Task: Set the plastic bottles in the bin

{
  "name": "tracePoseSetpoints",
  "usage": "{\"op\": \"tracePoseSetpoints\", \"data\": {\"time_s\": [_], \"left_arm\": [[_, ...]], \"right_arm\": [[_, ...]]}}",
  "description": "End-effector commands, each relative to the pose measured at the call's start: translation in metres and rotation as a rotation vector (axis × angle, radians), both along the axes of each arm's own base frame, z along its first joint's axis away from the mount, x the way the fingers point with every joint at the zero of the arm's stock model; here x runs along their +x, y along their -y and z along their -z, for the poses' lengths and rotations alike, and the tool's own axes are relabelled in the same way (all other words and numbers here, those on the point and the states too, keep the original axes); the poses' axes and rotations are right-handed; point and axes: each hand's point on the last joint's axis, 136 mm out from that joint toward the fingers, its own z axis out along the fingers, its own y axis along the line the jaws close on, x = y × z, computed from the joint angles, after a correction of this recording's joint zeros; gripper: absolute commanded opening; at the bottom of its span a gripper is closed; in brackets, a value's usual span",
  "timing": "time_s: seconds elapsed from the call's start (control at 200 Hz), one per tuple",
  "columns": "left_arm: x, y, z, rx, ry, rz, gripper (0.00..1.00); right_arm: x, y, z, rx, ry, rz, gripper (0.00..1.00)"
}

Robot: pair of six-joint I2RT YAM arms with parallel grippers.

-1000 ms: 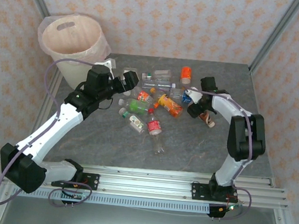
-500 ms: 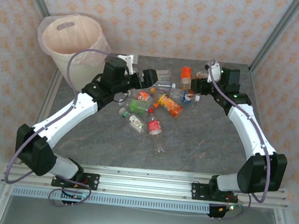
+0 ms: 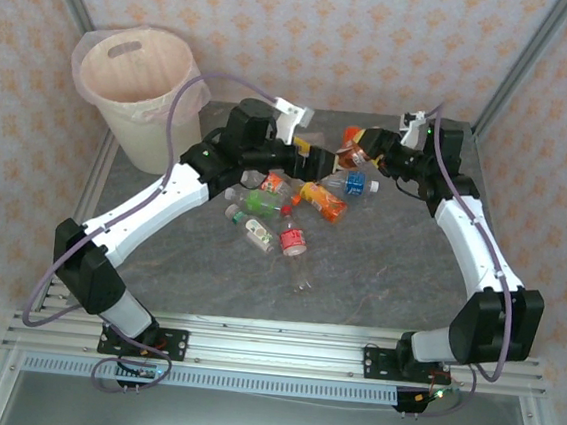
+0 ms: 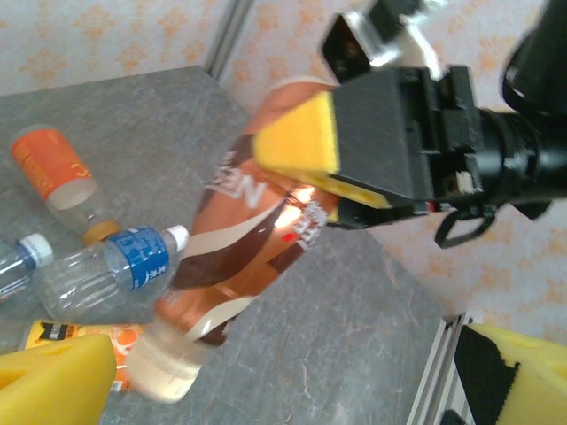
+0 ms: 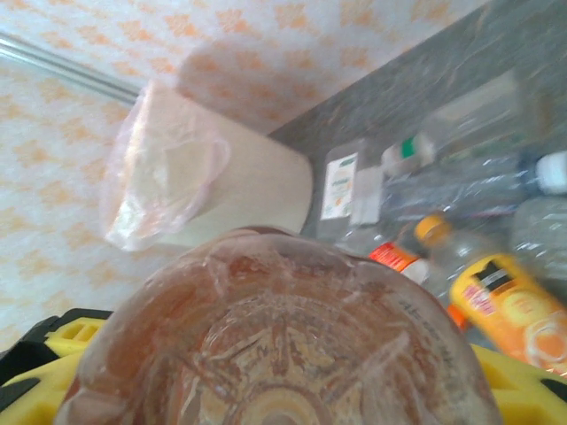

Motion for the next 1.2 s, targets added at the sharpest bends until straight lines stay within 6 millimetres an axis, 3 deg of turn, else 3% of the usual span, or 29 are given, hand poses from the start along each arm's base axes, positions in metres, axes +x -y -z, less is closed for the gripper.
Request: {"op": "tracePoseSetpoints", "data": {"time_s": [0.0, 0.29, 0.731, 0.871, 1.081, 1.156, 1.196], "left_arm": [[-0.012, 0.002, 0.009, 0.157, 0.062, 0.114, 1.00], [-0.017, 0.016, 0.023, 0.239, 0.003, 0.255, 1.00], [-0.032, 0.023, 0.016, 0.186, 0.023, 0.351, 0.85], [-0.035, 0.026, 0.008, 0.157, 0.038, 0.369, 0.60], [-0.031, 0.023, 0.001, 0.123, 0.049, 0.356, 0.42], [-0.028, 0.021, -0.001, 0.106, 0.049, 0.344, 0.34], [-0.027, 0.021, -0.002, 0.092, 0.046, 0.339, 0.30]], "right_arm": [[-0.016, -0.018, -0.027, 0.085, -0.019, -0.136, 0.37], [-0.044, -0.044, -0.045, 0.130, 0.010, -0.310, 0.37], [-0.045, -0.049, -0.070, 0.112, 0.077, -0.315, 0.37], [-0.048, -0.051, -0.067, 0.100, 0.068, -0.333, 0.38], [-0.048, -0.050, -0.062, 0.090, 0.059, -0.319, 0.41], [-0.047, -0.049, -0.063, 0.087, 0.062, -0.308, 0.50], [-0.044, -0.047, -0.062, 0.080, 0.056, -0.285, 0.63]]}}
